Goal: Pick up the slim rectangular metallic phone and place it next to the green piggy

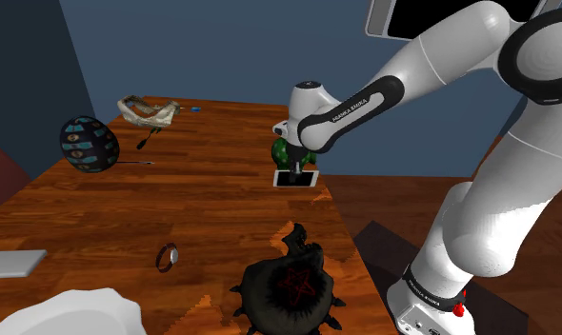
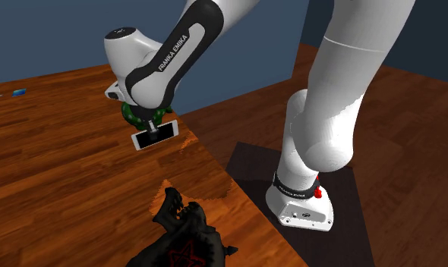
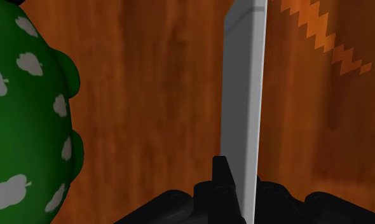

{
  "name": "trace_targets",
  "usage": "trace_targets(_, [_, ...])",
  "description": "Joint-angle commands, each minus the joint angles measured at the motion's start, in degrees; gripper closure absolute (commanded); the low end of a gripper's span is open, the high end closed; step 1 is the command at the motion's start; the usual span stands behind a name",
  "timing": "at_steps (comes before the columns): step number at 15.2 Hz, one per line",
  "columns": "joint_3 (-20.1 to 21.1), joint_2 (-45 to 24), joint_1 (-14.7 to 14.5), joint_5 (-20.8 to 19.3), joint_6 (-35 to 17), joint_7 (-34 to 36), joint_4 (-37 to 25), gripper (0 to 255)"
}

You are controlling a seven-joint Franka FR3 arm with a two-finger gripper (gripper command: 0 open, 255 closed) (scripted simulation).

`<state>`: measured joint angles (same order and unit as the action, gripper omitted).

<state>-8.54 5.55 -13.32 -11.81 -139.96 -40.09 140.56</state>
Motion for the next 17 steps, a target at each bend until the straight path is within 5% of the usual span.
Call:
trace_targets(1, [0.0, 0.0, 0.0, 0.0, 0.0, 0.0, 0.0, 255])
trace_targets(2, [0.0, 0.0, 0.0, 0.0, 0.0, 0.0, 0.0, 0])
trace_targets(7, [0.0, 0.0, 0.0, 0.0, 0.0, 0.0, 0.0, 0])
trace_targets(11, [0.7, 5.4, -0.52, 0.51, 7.78, -0.19, -2.32, 0])
trace_targets(17, [0.71, 5.4, -0.51, 0.51, 7.78, -0.19, -2.32, 0])
